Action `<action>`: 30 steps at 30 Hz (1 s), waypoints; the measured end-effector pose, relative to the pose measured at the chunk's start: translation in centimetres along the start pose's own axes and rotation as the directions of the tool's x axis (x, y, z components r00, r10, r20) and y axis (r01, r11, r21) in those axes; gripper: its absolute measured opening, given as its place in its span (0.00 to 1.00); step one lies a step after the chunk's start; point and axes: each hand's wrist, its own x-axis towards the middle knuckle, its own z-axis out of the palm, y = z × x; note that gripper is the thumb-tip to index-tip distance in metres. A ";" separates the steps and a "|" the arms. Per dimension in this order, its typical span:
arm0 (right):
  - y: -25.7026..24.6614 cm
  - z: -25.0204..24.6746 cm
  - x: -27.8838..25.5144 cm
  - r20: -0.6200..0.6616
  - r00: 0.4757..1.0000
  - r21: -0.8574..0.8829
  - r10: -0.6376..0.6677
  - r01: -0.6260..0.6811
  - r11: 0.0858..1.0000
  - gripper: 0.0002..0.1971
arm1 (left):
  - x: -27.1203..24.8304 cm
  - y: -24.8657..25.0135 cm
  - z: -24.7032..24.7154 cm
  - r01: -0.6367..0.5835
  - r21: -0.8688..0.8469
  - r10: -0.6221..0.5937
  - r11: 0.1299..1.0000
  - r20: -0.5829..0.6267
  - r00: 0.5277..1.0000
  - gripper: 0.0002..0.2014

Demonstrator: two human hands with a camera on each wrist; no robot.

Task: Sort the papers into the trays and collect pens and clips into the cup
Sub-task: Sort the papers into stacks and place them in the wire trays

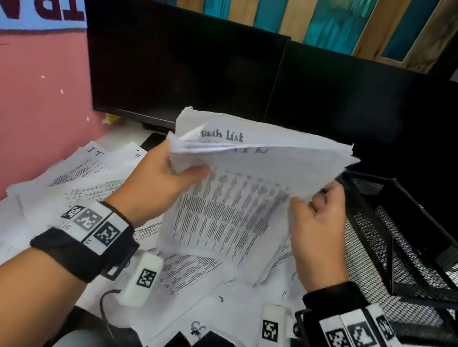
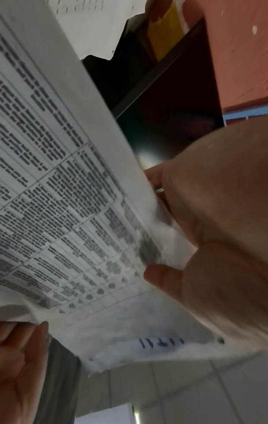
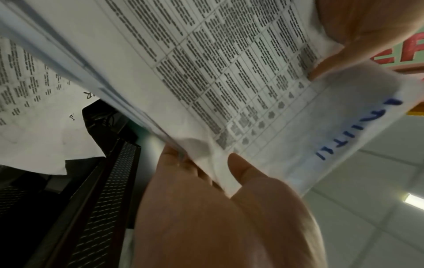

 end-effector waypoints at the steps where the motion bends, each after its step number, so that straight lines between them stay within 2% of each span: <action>1: 0.0 0.0 -0.1 0.006 1.000 0.008 0.014 -0.014 1.000 0.21 | 0.0 0.0 0.0 -0.002 0.009 0.002 1.000 0.000 1.000 0.18; 5: 0.2 0.2 0.0 -0.005 1.000 0.052 0.025 -0.025 0.998 0.19 | 0.4 0.2 0.6 0.049 -0.081 -0.054 0.996 -0.072 0.996 0.08; 7: 0.8 0.2 0.1 -0.001 0.999 0.060 0.045 -0.045 0.997 0.19 | 0.5 0.1 0.9 0.085 -0.123 -0.098 0.989 -0.105 0.990 0.09; 10: 2.7 0.6 -0.1 0.040 0.993 0.016 0.113 -0.114 0.993 0.20 | 0.5 -0.8 1.1 0.172 -0.174 -0.185 0.970 -0.064 0.981 0.12; 13: 5.0 1.3 -0.8 0.096 0.976 -0.053 0.196 -0.191 0.980 0.24 | 0.3 -2.4 1.3 0.241 -0.064 -0.241 0.968 0.007 0.970 0.10; 15: 6.2 1.9 -1.2 0.129 0.959 -0.079 0.252 -0.244 0.967 0.26 | 0.0 -3.6 1.7 0.295 0.060 -0.298 0.954 0.059 0.953 0.15; 16: 6.7 2.1 -1.3 0.136 0.951 -0.081 0.277 -0.268 0.960 0.26 | -0.3 -4.1 2.0 0.320 0.109 -0.329 0.941 0.071 0.942 0.16; 18: 7.2 2.3 -1.3 0.121 0.936 -0.065 0.331 -0.325 0.943 0.22 | -0.6 -5.2 2.3 0.356 0.154 -0.365 0.922 0.037 0.930 0.13; 20: 7.6 2.3 -0.8 0.052 0.926 0.013 0.374 -0.375 0.927 0.18 | -0.7 -5.4 2.3 0.366 0.108 -0.362 0.924 -0.055 0.931 0.08; 22: 7.3 2.1 -0.5 0.006 0.904 0.152 0.428 -0.424 0.893 0.19 | -0.5 -4.9 2.3 0.327 0.017 -0.320 0.945 -0.157 0.934 0.10; 25: 6.1 2.4 -0.7 0.129 0.846 0.344 0.518 -0.528 0.777 0.23 | -0.2 -4.0 2.3 0.254 -0.082 -0.267 0.964 -0.253 0.930 0.12; 27: 5.5 3.2 -1.0 0.235 0.831 0.395 0.503 -0.555 0.732 0.20 | -0.2 -3.5 2.5 0.243 -0.102 -0.260 0.965 -0.226 0.939 0.10; 30: 4.4 4.1 -0.6 0.203 0.841 0.414 0.501 -0.537 0.735 0.17 | -0.5 -3.5 2.8 0.235 -0.081 -0.245 0.969 -0.133 0.960 0.14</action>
